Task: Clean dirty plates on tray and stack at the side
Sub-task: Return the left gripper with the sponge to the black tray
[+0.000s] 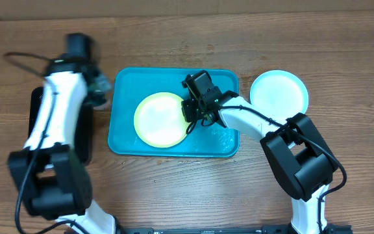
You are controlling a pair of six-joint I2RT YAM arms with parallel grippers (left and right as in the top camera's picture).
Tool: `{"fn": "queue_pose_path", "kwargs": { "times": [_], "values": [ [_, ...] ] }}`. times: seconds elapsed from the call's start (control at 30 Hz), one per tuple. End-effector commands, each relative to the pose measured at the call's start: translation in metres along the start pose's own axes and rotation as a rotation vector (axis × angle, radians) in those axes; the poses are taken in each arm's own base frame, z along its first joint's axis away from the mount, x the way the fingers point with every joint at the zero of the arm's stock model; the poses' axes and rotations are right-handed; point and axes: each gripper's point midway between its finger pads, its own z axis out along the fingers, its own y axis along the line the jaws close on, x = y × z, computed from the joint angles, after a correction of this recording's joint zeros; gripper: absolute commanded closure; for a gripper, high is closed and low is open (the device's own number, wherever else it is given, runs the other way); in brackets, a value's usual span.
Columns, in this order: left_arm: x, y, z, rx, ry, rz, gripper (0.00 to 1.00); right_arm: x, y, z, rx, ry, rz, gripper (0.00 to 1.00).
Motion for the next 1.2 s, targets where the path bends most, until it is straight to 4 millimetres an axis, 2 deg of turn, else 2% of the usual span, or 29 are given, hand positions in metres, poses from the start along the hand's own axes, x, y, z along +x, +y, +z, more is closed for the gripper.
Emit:
{"fn": "queue_pose_path", "kwargs": {
  "times": [0.0, 0.1, 0.2, 0.33, 0.57, 0.87, 1.03, 1.17],
  "values": [
    [-0.004, 0.028, -0.002, 0.084, 0.083, -0.062, 0.96, -0.056, -0.005, -0.046, 0.142, -0.175, -0.094, 0.96],
    [-0.002, 0.062, 0.008, 0.040, 0.128, -0.101, 0.96, -0.077, -0.005, -0.075, 0.289, -0.249, -0.175, 0.96],
    [-0.001, 0.088, 0.020, 0.014, 0.148, -0.150, 0.96, -0.098, 0.001, -0.106, 0.424, -0.327, -0.258, 0.96],
    [-0.002, 0.108, 0.033, 0.004, 0.135, -0.202, 0.96, -0.115, 0.017, -0.138, 0.552, -0.396, -0.375, 0.96],
    [0.002, 0.134, 0.055, -0.027, 0.111, -0.256, 0.95, -0.129, 0.040, -0.183, 0.851, -0.466, -0.590, 0.96],
    [0.006, 0.139, 0.071, -0.046, 0.123, -0.260, 0.96, -0.134, 0.079, -0.214, 1.048, -0.478, -0.830, 0.96],
    [0.013, 0.141, 0.083, -0.059, 0.157, -0.261, 0.84, -0.133, 0.095, -0.220, 1.062, -0.497, -0.873, 0.96],
    [0.007, 0.140, 0.081, -0.052, 0.145, -0.261, 0.79, -0.131, 0.099, -0.220, 1.057, -0.500, -0.880, 0.96]
  ]
}}
